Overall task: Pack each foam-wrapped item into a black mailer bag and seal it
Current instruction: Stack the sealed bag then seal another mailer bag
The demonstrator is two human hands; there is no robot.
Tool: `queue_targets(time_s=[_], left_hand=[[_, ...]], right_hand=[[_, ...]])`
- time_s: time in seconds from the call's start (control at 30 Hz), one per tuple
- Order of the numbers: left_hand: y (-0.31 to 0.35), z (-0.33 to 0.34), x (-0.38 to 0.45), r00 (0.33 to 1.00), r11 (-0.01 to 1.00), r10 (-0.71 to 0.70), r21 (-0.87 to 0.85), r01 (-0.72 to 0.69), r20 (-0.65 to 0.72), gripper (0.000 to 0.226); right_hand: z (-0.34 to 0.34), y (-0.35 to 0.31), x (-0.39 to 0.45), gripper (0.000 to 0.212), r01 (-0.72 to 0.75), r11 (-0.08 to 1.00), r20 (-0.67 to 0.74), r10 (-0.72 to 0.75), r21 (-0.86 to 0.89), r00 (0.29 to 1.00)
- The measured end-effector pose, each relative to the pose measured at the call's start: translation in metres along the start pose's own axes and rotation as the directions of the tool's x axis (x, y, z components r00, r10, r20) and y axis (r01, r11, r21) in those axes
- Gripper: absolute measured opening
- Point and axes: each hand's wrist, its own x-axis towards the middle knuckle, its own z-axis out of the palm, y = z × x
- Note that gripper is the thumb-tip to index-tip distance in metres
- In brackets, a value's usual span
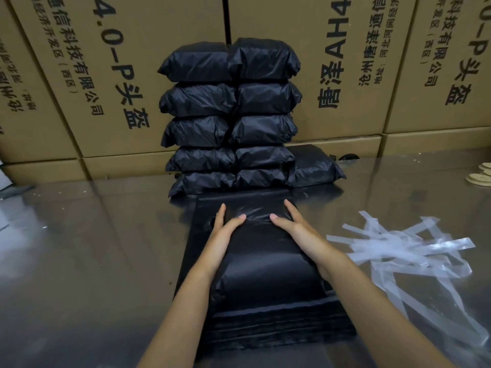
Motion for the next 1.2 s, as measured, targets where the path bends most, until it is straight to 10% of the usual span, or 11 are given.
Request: queue_targets(time_s=[0.7, 0.87, 1.03, 1.2], left_hand=[[-0.011, 0.003, -0.003, 0.998, 0.99, 0.025, -0.137, -0.033, -0.066, 0.071], [-0.014, -0.002, 0.001, 0.995, 0.974, 0.02, -0.221, -0.042, -0.101, 0.05], [-0.016, -0.03, -0.012, 0.967, 0.927, -0.062, -0.373, -0.035, -0.245, 0.033], [-0.004, -0.06, -0.026, 0.845, 0.995, -0.027, -0.095, -0.028, -0.534, 0.025]], right_hand=[[-0.001, 0.031, 0.008, 0.095, 0.013, 0.964, -0.051, 0.001, 0.266, 0.999], [-0.003, 0.034, 0.005, 0.053, 0.011, 0.954, -0.125, 0.028, 0.301, 0.992], [-0.017, 0.048, -0.018, 0.067, 0.028, 0.832, -0.074, 0.015, 0.554, 0.997], [-0.028, 0.051, -0.042, 0.023, 0.062, 0.989, -0.341, -0.011, 0.137, 0.94]])
